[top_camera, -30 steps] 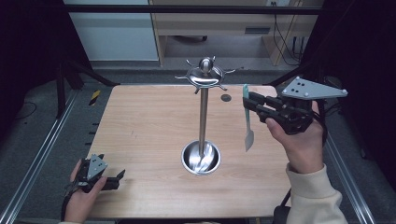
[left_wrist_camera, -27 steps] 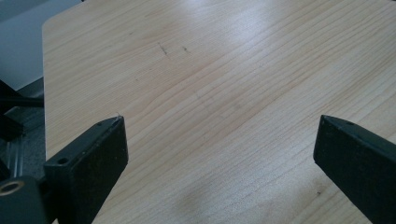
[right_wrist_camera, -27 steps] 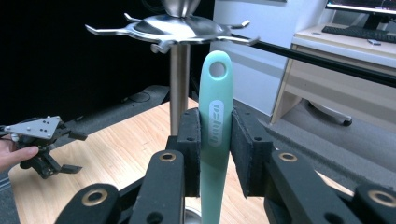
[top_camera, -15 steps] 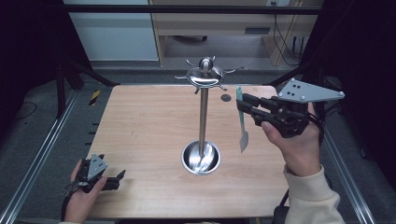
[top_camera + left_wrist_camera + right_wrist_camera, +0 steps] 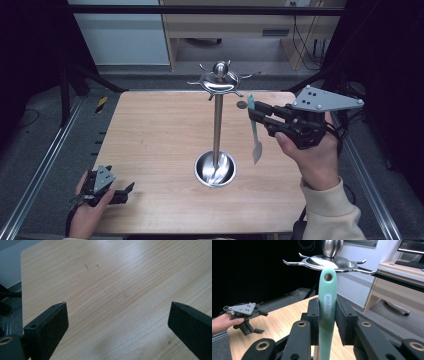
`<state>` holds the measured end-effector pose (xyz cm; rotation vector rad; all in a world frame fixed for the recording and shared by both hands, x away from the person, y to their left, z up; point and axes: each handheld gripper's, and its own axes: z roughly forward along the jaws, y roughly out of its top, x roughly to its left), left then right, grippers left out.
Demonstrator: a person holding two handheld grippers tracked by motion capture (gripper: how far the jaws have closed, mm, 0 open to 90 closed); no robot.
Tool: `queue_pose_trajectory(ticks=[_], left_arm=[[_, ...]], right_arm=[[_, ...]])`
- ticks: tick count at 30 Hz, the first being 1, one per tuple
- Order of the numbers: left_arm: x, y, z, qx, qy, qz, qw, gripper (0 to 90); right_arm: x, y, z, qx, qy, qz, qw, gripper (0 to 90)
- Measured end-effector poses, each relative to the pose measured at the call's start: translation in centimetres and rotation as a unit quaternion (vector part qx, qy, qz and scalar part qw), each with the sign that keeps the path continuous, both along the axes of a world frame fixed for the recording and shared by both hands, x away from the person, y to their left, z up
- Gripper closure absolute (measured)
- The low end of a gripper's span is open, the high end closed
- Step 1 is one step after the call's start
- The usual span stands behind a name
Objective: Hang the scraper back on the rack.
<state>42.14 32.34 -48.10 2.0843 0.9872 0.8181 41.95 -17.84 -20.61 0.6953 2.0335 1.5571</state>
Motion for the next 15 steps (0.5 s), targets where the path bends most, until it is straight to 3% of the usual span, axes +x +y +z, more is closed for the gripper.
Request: queue_pose_trajectory(ticks=[15], left_arm=[[0.0,-0.1,0.0,0.001,-0.001,-0.002,1.0,2.9]], right_arm=[[0.3,1.1,0.2,-0.009,0.0,-0.007,0.9999,74.2]])
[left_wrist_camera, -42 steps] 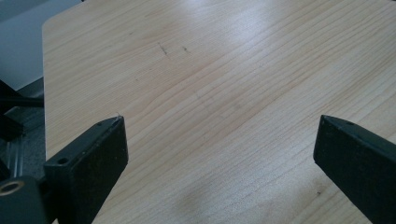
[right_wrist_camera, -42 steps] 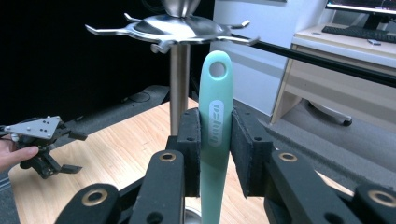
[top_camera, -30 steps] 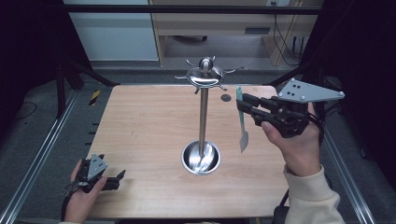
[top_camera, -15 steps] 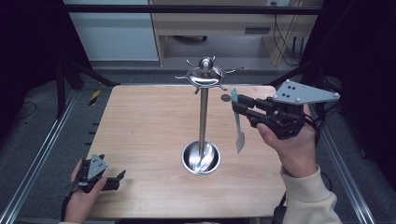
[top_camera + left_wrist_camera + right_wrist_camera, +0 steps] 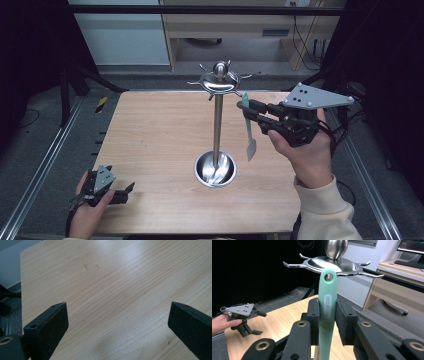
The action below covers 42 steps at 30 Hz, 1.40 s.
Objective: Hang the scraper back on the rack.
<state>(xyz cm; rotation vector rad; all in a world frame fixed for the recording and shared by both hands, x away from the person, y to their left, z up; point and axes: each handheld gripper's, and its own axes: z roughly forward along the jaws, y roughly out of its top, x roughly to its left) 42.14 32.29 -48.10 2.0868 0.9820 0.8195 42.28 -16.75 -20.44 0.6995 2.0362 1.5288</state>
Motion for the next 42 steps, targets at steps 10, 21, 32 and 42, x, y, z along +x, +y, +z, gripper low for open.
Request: queue_pose_trajectory(ticks=[10,21,32,42], left_arm=[[0.0,0.0,0.0,0.0,0.0,0.0,1.0,2.9],[0.0,0.0,0.0,-0.003,-0.001,0.0,1.0,2.9],[0.0,0.0,0.0,-0.003,-0.001,0.0,1.0,2.9],[0.0,-0.1,0.0,-0.003,-0.001,0.0,1.0,2.9]], right_arm=[[0.1,0.4,-0.1,-0.016,0.002,-0.01,0.9998,74.2],[0.7,1.1,-0.2,-0.011,0.006,-0.016,0.9998,74.1],[1.3,1.6,-0.7,-0.007,0.008,-0.017,0.9998,74.1],[1.4,1.8,-0.8,-0.001,0.007,-0.018,0.9998,74.0]])
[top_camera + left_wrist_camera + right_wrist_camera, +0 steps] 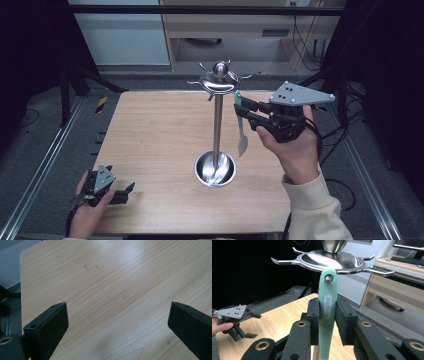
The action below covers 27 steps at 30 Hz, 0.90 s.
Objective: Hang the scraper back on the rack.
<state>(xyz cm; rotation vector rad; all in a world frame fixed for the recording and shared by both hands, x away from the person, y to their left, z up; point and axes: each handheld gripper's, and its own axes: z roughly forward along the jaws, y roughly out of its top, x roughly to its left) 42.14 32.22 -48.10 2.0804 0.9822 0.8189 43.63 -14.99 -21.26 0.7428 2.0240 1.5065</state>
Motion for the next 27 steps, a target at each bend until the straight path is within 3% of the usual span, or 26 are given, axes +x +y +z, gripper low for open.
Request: queue_pose_trajectory(ticks=[22,27], left_arm=[[0.02,0.01,0.0,0.0,0.0,-0.001,1.0,2.9],[0.05,-0.03,0.0,0.0,0.0,-0.002,1.0,2.9]], right_arm=[[0.11,0.23,-0.21,0.007,-0.001,-0.001,1.0,73.3],[-0.06,0.36,-0.28,0.004,-0.002,0.001,1.0,66.9]])
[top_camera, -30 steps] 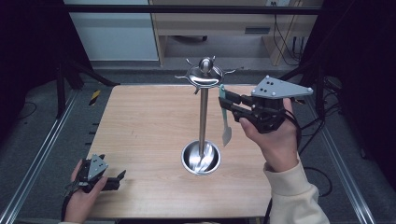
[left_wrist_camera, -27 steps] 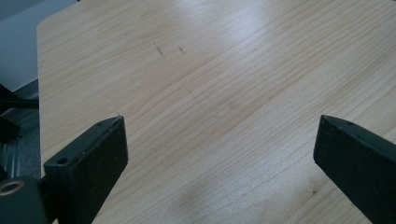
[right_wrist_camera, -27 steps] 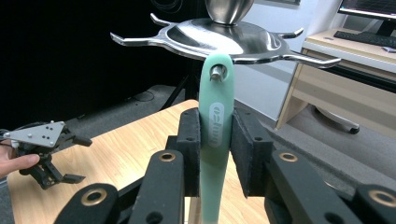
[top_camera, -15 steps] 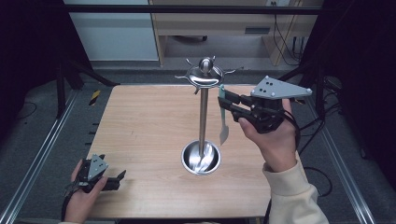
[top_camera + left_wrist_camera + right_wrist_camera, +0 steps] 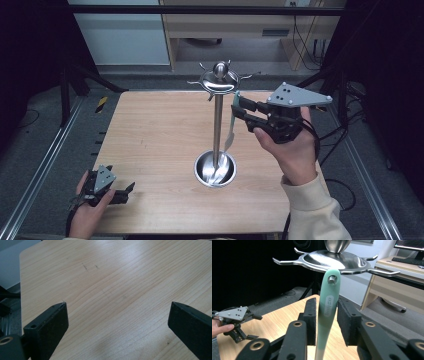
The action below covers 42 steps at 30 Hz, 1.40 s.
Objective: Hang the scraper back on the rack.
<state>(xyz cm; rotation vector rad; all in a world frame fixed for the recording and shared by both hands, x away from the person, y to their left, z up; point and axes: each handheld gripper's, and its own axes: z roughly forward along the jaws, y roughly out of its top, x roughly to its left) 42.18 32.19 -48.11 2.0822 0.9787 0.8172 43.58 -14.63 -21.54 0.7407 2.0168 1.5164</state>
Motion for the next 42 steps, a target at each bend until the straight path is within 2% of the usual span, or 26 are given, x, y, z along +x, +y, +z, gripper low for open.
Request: queue_pose_trajectory(ticks=[5,10,16,18,26,34,38,42], left_arm=[[0.0,-0.1,0.0,0.001,0.001,-0.002,1.0,2.9],[0.1,-0.1,0.0,0.002,0.001,-0.002,1.0,2.9],[0.0,-0.1,0.0,0.002,0.003,-0.002,1.0,2.9],[0.0,0.0,0.0,-0.001,0.0,-0.001,1.0,2.9],[0.1,-0.2,0.0,0.002,0.001,-0.006,1.0,2.9],[0.1,-0.1,0.1,-0.001,-0.003,-0.001,1.0,2.8],[0.1,-0.1,0.1,-0.003,-0.003,-0.001,1.0,2.8],[0.1,0.1,0.1,-0.006,-0.004,0.003,1.0,2.8]], right_arm=[[-0.2,-0.2,0.0,-0.003,-0.003,-0.001,1.0,61.8],[-0.4,-0.7,-0.3,-0.008,-0.002,-0.01,0.9999,50.1],[-0.5,-1.2,-0.5,-0.01,-0.001,-0.017,0.9998,44.1],[-0.4,-1.5,-0.9,-0.02,0.004,-0.022,0.9996,41.1],[-0.5,-2.2,-1.7,-0.031,0.011,-0.043,0.9985,32.5],[-0.7,-2.9,-1.6,-0.032,-0.01,-0.065,0.9973,20.0],[-0.4,-3.4,-1.7,-0.037,-0.018,-0.087,0.9954,13.6],[-0.2,-3.8,-2.0,-0.039,-0.017,-0.092,0.9949,8.4]])
